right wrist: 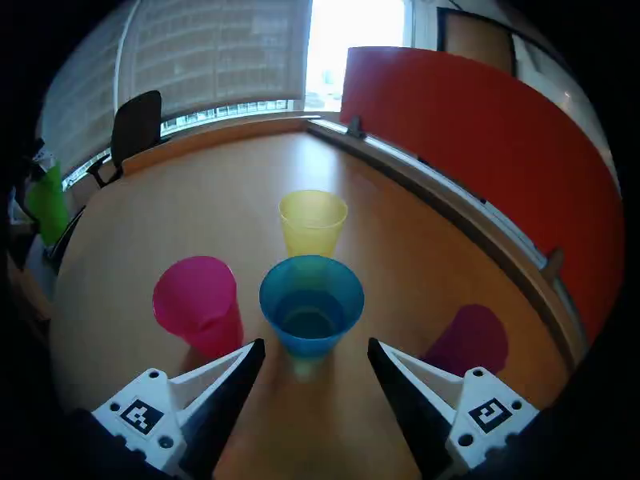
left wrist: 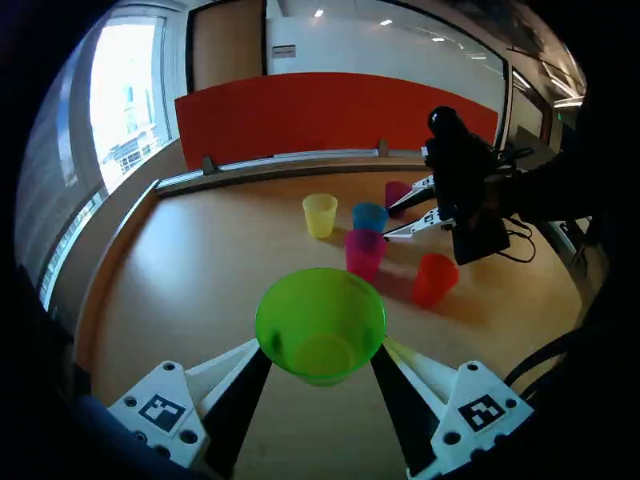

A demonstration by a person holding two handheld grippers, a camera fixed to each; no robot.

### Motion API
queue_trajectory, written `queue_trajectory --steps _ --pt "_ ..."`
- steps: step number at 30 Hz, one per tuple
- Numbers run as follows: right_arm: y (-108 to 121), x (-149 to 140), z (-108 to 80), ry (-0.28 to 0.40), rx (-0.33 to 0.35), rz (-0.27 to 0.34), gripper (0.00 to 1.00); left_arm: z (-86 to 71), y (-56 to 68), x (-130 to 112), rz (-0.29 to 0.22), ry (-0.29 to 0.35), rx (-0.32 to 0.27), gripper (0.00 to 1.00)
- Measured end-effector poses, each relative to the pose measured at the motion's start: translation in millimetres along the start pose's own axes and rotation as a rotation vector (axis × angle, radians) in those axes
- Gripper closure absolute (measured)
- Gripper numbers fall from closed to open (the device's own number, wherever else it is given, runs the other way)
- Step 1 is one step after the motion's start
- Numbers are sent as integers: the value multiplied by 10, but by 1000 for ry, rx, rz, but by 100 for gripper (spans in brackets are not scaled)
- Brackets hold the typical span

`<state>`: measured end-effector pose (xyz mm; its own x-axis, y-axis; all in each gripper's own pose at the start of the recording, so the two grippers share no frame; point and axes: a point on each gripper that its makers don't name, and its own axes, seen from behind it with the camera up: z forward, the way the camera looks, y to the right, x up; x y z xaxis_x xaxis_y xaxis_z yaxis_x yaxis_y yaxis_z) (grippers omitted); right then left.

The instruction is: Pour water

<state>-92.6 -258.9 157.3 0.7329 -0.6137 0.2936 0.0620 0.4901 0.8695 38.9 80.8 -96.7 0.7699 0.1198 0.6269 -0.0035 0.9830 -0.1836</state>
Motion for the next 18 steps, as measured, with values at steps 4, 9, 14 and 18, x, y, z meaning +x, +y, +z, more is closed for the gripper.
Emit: queue_trajectory --steps 4,9,14,18 --pt "-5 35 79 1 9 -3 0 3 -13 -23 -5 -7 5 19" --pt "-8 86 150 9 15 -6 0 9 -15 -27 -9 -11 8 19" --pt "-16 149 200 23 20 -8 0 17 -6 -21 -16 -11 7 19" --pt "-13 171 231 30 21 -3 1 23 -2 -24 -19 -12 8 19"
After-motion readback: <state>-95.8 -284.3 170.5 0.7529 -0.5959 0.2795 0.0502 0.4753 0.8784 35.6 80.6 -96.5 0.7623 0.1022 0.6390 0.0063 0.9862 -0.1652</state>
